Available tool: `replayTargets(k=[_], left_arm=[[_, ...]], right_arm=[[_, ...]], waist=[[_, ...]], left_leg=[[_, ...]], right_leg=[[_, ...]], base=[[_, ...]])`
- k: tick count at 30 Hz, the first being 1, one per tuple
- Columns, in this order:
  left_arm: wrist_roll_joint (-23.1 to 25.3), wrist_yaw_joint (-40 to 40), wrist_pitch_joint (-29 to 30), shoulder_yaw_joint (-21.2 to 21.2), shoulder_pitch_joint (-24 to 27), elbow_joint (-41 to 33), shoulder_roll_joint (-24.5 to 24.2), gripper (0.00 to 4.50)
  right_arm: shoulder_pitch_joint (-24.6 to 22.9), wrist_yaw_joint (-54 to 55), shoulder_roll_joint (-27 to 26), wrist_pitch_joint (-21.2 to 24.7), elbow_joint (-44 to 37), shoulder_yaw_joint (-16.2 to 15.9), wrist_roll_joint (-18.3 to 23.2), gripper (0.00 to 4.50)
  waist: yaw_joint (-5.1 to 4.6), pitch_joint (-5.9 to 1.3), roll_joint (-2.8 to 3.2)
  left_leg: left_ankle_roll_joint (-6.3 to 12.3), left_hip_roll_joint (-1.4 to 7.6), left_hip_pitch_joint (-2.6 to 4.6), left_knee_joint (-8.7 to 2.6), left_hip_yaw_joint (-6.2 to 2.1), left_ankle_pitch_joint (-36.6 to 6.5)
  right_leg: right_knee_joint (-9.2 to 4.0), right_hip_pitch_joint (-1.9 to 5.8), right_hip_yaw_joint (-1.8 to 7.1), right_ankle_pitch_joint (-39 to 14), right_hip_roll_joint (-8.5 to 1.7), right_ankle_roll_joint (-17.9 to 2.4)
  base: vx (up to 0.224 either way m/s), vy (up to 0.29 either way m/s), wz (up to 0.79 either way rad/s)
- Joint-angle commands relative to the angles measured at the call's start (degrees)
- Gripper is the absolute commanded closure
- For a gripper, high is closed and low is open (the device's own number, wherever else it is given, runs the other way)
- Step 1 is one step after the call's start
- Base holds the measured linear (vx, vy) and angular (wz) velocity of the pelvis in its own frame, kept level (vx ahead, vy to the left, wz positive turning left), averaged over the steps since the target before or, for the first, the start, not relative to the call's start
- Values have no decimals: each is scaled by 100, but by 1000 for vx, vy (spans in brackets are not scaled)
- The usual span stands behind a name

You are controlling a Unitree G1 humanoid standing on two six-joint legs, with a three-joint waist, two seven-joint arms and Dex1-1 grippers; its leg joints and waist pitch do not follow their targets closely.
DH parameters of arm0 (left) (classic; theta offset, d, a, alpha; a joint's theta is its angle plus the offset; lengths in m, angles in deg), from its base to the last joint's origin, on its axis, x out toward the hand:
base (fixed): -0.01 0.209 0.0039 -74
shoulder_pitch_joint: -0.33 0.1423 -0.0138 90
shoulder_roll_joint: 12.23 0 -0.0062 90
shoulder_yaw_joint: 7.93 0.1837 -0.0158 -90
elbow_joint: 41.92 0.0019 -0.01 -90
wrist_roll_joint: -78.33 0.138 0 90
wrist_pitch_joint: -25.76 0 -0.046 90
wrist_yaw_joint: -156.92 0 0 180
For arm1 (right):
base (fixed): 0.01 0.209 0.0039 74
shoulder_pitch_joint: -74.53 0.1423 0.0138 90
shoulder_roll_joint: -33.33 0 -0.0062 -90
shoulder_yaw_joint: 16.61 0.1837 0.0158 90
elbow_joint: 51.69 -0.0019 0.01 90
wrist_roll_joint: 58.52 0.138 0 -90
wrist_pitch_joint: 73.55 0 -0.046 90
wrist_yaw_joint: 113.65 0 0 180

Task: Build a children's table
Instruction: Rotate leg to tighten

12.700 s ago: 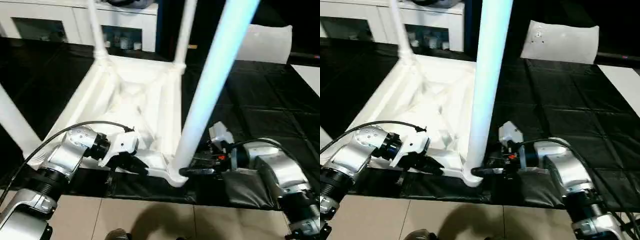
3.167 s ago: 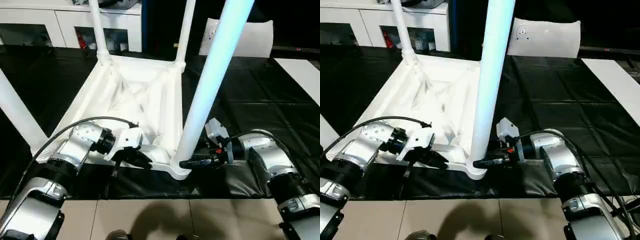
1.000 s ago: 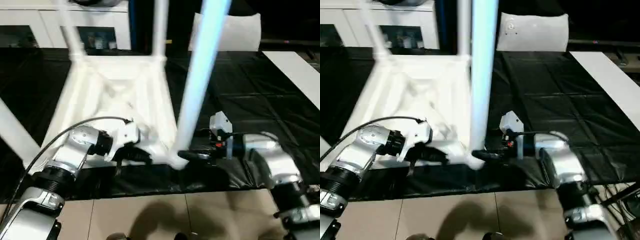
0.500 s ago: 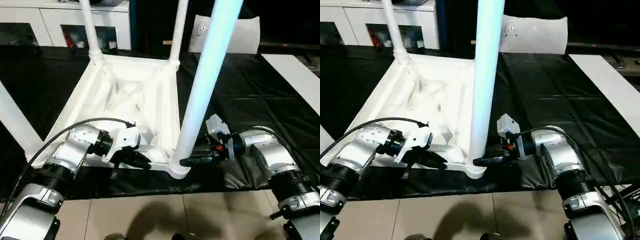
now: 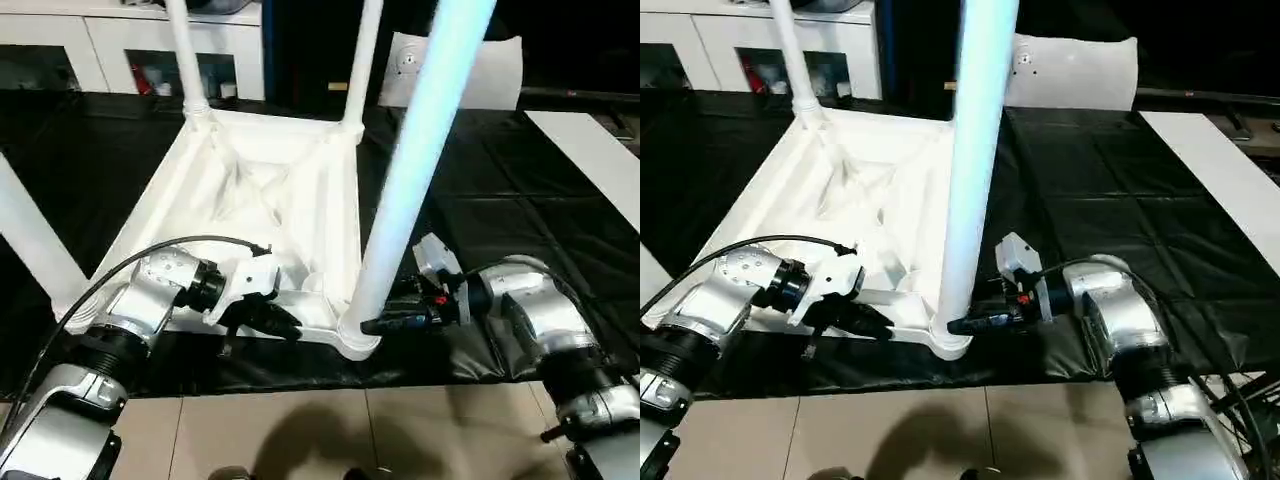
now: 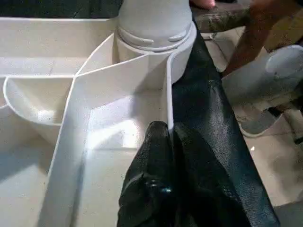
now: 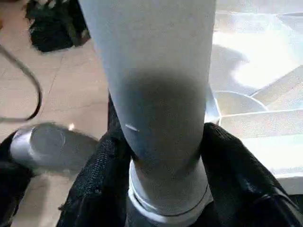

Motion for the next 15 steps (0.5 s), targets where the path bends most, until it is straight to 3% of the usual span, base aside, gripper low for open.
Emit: replayTargets(k=[1, 2, 4, 5, 6, 7, 8, 11, 12, 13, 14, 15], left_arm=[[79, -519, 392, -59, -72, -144, 190, 450], [20, -624, 521, -130, -47, -205, 237, 450], [-178, -877, 970, -304, 36, -464, 391, 450], [-216, -1025, 1108, -356, 71, -569, 467, 450], [-246, -1177, 1239, -405, 104, -672, 543, 450], [-284, -1312, 1380, -440, 142, -776, 638, 450], [-291, -1583, 1539, -494, 170, -876, 789, 450], [-316, -2043, 1826, -583, 186, -1006, 1077, 450], [-317, -2304, 1952, -652, 155, -1015, 1233, 450], [-317, -2360, 1976, -669, 146, -1013, 1265, 450], [-316, -2650, 2058, -761, 72, -954, 1424, 450], [-309, -3042, 2096, -891, -42, -831, 1615, 450]], right_arm=[[-161, 570, -217, 73, -231, -13, -82, 259], [-222, 807, -291, 45, -270, 14, -148, 259], [-321, 1435, -525, 454, -355, 98, -204, 259], [-328, 1739, -661, 557, -330, 151, -232, 259], [-337, 2051, -796, 645, -311, 201, -258, 260], [-338, 2311, -957, 754, -299, 264, -222, 260], [-340, 2672, -1185, 830, -300, 332, -205, 260], [-334, 3270, -1564, 947, -304, 414, -210, 260], [-310, 3535, -1752, 993, -279, 459, -203, 260], [-304, 3594, -1790, 1003, -272, 469, -203, 260], [-245, 3920, -1970, 1055, -201, 511, -229, 260], [-147, 4324, -2168, 1064, -64, 554, -298, 260]], waist=[[-37, -402, 36], [-53, -388, 27], [-114, -315, 55], [-141, -309, 51], [-239, -318, 50], [-239, -318, 50], [-374, -344, 110], [-584, -336, 212], [-615, -320, 180], [-653, -298, 168], [-686, -305, 145], [-693, -310, 168]], left_leg=[[347, 362, -14, -438, -44, -592], [310, 364, -13, -452, -37, -666], [130, 294, 65, -440, -50, -1239], [93, 283, 72, -434, -63, -1320], [5, 246, 100, -393, -95, -1470], [5, 246, 100, -393, -95, -1470], [11, 310, 13, -434, -156, -1592], [-6, 481, 76, -514, -225, -2212], [-1, 475, 83, -517, -224, -2349], [-13, 415, 159, -470, -196, -2489], [-2, 341, 165, -401, -175, -2338], [-7, 318, 150, -374, -169, -2232]], right_leg=[[-424, 389, 376, -2141, -435, -832], [-451, 383, 380, -2292, -438, -780], [-641, 345, 296, -3570, -438, -343], [-683, 343, 259, -3798, -440, -243], [-789, 326, 145, -4184, -436, 14], [-789, 326, 145, -4184, -436, 14], [-821, 444, 24, -3939, -435, 110], [-831, 485, -107, -3162, -470, -129], [-847, 478, -130, -3183, -466, -117], [-920, 416, -159, -3429, -475, -50], [-985, 416, -206, -3717, -507, 63], [-997, 423, -228, -3796, -523, 99]], base=[[0, 0, 0], [0, 0, 0], [0, 0, 0], [0, 0, 0], [0, 0, 0], [0, 0, 0], [0, 0, 0], [0, 0, 0], [0, 0, 0], [0, 0, 0], [0, 0, 0], [0, 0, 0]])
